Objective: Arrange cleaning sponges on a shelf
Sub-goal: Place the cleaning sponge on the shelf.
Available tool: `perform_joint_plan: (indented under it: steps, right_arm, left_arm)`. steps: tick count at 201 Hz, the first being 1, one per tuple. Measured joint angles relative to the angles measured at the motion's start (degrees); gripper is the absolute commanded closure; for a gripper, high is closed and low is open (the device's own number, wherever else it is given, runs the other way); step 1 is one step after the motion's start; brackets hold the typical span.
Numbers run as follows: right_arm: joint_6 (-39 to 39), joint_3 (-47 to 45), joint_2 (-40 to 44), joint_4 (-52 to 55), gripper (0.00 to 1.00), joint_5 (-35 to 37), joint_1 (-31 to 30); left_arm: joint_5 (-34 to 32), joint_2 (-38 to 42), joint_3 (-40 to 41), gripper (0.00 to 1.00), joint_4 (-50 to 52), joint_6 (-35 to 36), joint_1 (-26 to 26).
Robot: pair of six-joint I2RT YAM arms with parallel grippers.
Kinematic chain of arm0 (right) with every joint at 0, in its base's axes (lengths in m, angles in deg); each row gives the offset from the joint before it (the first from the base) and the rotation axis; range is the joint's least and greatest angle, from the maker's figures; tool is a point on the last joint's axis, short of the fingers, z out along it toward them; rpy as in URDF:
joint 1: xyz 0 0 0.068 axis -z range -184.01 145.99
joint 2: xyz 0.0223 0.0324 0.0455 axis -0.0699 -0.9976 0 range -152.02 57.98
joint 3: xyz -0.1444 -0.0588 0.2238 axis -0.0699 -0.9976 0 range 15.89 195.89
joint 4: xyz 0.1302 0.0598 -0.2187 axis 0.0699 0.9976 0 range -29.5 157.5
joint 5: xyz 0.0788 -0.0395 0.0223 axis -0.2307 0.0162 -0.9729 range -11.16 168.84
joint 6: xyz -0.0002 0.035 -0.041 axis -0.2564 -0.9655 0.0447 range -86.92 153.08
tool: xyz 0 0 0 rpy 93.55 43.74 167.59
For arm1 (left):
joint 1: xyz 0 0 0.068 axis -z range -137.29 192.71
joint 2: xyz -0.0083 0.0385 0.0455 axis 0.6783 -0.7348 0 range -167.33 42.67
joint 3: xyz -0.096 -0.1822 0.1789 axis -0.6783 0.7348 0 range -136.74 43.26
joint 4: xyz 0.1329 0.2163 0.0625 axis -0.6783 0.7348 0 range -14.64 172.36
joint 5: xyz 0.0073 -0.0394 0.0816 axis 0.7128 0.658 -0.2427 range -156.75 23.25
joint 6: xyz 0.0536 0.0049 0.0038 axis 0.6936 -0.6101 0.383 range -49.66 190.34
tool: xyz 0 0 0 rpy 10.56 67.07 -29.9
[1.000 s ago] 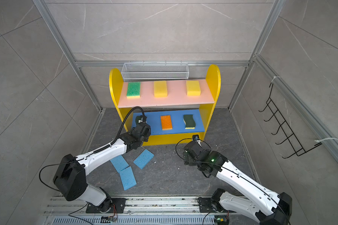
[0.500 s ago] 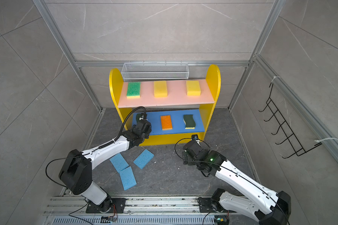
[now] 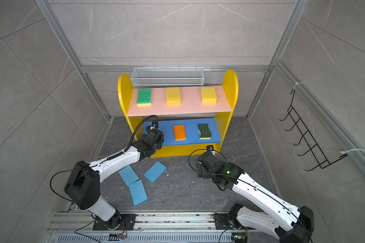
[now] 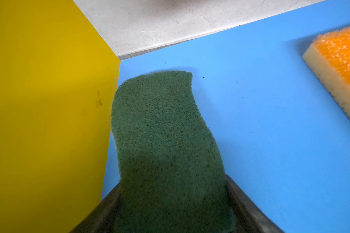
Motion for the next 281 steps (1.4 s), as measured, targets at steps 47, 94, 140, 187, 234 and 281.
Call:
perform_joint_plan:
  steps: [47, 94, 140, 187, 234, 281]
  right_arm:
    - [0.0, 0.0, 0.0, 0.0, 0.00, 0.0, 0.0]
    - [0.0, 0.0, 0.0, 0.0, 0.00, -0.4, 0.0]
    - [0.0, 0.0, 0.0, 0.0, 0.00, -1.1, 0.0]
    - [-0.3, 0.0, 0.0, 0.0, 0.01, -1.3, 0.0]
    - [-0.5, 0.0, 0.6, 0.0, 0.00, -1.5, 0.0]
    - [-0.7, 0.0, 1.4, 0.0, 0.00, -1.5, 0.0]
  left_arm:
    - [-0.5, 0.0, 0.0, 0.27, 0.2, -0.4, 0.0]
    - [-1.3, 0.0, 0.0, 0.22, 0.7, -1.9, 0.0]
    - [-1.4, 0.2, 0.0, 0.22, 1.3, -2.9, 0.0]
    - [-1.4, 1.2, 0.3, 0.24, 2.9, -3.4, 0.0]
    - [-1.4, 1.6, 0.7, 0.24, 3.5, -3.7, 0.0]
    - [0.1, 2.1, 0.8, 0.24, 3.7, -3.7, 0.0]
